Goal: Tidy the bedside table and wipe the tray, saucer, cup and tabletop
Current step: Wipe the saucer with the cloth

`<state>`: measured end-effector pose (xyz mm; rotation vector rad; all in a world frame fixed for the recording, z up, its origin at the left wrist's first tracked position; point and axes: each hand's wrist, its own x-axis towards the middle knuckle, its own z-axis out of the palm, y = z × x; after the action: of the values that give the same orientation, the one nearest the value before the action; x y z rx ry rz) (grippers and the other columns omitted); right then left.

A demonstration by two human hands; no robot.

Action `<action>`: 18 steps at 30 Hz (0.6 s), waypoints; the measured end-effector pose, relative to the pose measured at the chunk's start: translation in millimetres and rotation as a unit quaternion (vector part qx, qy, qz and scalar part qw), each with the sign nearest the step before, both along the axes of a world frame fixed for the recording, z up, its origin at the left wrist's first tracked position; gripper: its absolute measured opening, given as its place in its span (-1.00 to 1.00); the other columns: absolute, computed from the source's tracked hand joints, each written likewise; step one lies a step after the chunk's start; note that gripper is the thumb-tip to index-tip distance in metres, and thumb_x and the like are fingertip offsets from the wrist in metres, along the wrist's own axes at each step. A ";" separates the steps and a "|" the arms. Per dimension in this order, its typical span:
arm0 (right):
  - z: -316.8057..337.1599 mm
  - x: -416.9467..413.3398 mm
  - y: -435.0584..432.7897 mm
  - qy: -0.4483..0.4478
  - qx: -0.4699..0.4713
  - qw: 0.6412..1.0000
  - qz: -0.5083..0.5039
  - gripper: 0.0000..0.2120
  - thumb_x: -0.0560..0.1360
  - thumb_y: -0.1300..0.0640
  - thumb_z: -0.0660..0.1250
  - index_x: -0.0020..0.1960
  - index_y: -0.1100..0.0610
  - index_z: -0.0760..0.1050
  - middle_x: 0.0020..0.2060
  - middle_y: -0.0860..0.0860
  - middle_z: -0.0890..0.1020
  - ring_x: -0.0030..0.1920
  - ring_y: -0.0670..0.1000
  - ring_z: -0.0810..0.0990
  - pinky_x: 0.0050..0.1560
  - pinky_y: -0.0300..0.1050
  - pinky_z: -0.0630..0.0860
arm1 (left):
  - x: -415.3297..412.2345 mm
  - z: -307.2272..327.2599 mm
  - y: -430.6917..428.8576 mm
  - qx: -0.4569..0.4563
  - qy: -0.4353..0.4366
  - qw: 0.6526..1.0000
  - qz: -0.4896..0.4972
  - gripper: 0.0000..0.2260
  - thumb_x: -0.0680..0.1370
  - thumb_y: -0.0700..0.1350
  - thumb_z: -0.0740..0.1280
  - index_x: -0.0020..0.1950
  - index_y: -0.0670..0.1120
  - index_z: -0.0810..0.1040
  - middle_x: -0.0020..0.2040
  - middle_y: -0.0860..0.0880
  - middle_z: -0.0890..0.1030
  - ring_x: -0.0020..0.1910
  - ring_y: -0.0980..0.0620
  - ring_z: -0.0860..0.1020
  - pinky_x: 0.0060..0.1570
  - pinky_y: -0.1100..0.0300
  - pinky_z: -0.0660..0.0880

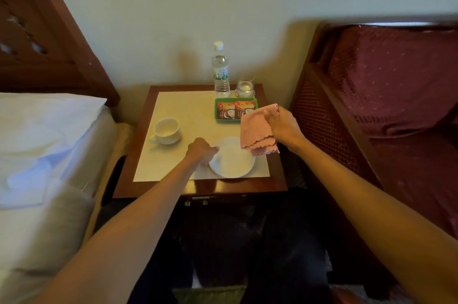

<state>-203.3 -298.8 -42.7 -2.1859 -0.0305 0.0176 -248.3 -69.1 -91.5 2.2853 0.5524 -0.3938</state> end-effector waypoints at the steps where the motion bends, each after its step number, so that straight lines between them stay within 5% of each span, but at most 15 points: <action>1: -1.8 -1.3 -5.7 0.001 0.004 1.000 -0.004 -0.68 0.66 -0.04 0.18 0.21 0.16 0.52 0.06 0.05 0.63 0.06 0.03 0.58 -0.08 -0.16 0.39 | -0.3 -2.0 -4.7 0.036 0.003 0.999 -0.006 -0.67 0.55 -0.02 0.40 -0.28 -0.21 0.46 -0.15 -0.32 0.58 -0.13 -0.23 0.61 -0.22 -0.07 0.53; 6: -0.6 -2.9 -15.8 0.004 0.011 1.000 -0.009 -0.64 0.68 -0.03 0.13 0.16 0.22 0.54 0.01 0.12 0.64 0.00 0.08 0.60 -0.17 -0.12 0.44 | 5.0 -3.3 -12.0 0.049 0.008 0.998 0.026 -0.78 0.56 -0.22 0.31 -0.28 -0.19 0.40 -0.31 -0.10 0.47 -0.36 -0.06 0.43 -0.42 0.14 0.31; 9: 8.2 -4.1 -15.0 -0.022 0.008 1.000 -0.007 -0.64 0.69 -0.02 0.10 0.14 0.24 0.53 -0.05 0.11 0.63 -0.06 0.07 0.59 -0.20 -0.11 0.43 | 6.4 8.6 -18.1 -0.034 -0.051 0.996 0.066 -0.77 0.59 -0.24 0.18 -0.27 -0.11 0.33 -0.30 -0.10 0.39 -0.33 -0.08 0.36 -0.39 0.16 0.28; 13: 23.1 -8.4 0.3 -0.115 -0.043 0.992 -0.013 -0.68 0.69 -0.04 0.09 0.02 0.19 0.46 -0.24 0.02 0.55 -0.25 0.04 0.52 -0.29 -0.07 0.34 | 10.2 28.2 -19.4 -0.123 -0.112 0.983 0.081 -0.90 0.65 -0.12 0.13 -0.03 -0.08 0.39 -0.09 -0.16 0.49 -0.17 -0.10 0.40 -0.25 0.12 0.32; 18: 30.2 -25.3 31.6 -0.201 -0.170 0.957 0.125 -0.71 0.66 -0.11 0.11 0.11 0.07 0.46 0.04 0.01 0.59 -0.02 0.06 0.56 -0.09 0.03 0.51 | 14.0 72.7 -29.3 -0.335 -0.150 0.916 0.160 -0.83 0.68 -0.17 0.12 -0.07 -0.13 0.43 -0.11 -0.06 0.51 -0.18 -0.03 0.47 -0.16 0.03 0.45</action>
<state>-228.6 -267.3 -12.5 -2.4797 -0.5715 -0.2992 -234.3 -98.4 -18.9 1.5188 0.5205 -0.0445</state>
